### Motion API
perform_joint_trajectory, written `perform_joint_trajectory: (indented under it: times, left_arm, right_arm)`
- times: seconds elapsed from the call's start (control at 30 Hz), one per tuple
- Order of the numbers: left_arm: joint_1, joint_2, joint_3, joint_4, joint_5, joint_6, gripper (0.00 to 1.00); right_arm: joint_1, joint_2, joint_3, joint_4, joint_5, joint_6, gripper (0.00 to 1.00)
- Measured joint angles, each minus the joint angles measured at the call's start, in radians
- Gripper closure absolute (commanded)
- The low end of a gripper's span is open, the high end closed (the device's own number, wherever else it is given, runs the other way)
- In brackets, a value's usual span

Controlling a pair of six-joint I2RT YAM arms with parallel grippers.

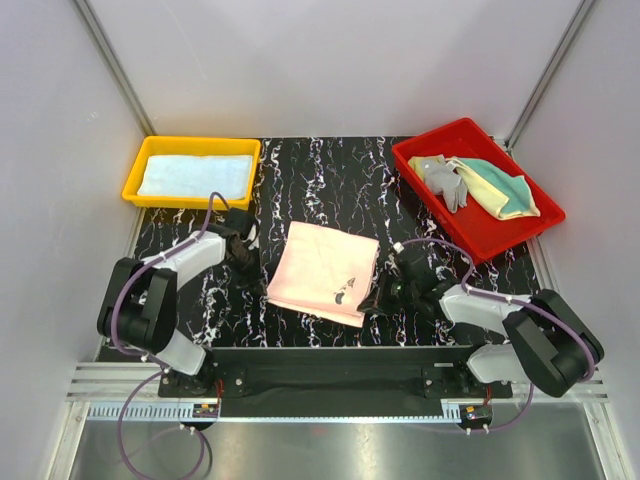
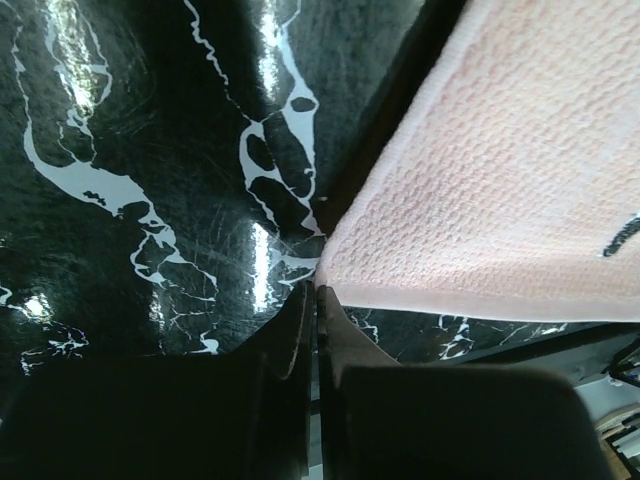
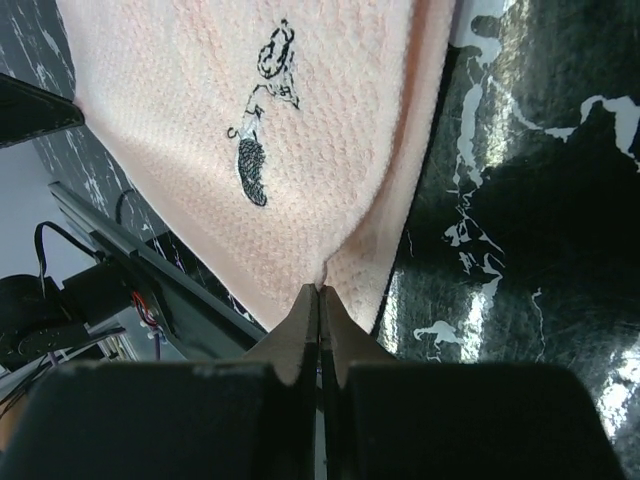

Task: Fold and stack the towels
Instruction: Fold the towel

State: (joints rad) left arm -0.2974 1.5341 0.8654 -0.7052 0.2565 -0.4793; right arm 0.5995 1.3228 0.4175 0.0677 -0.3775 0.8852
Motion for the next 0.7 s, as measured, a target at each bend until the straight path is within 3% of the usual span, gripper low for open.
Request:
perform_joint_trajectory:
  times: [0.3,0.7]
  left_arm:
    - [-0.005,0.042,-0.004,0.014,-0.015,0.002,1.00]
    - [-0.016,-0.016,-0.042,0.025,0.041,0.003,1.00]
  right_arm:
    - [0.010,-0.005,-0.086,0.100,0.003,0.022,0.98]
    - [0.014,-0.091,-0.111,0.070,0.018,0.023,1.00]
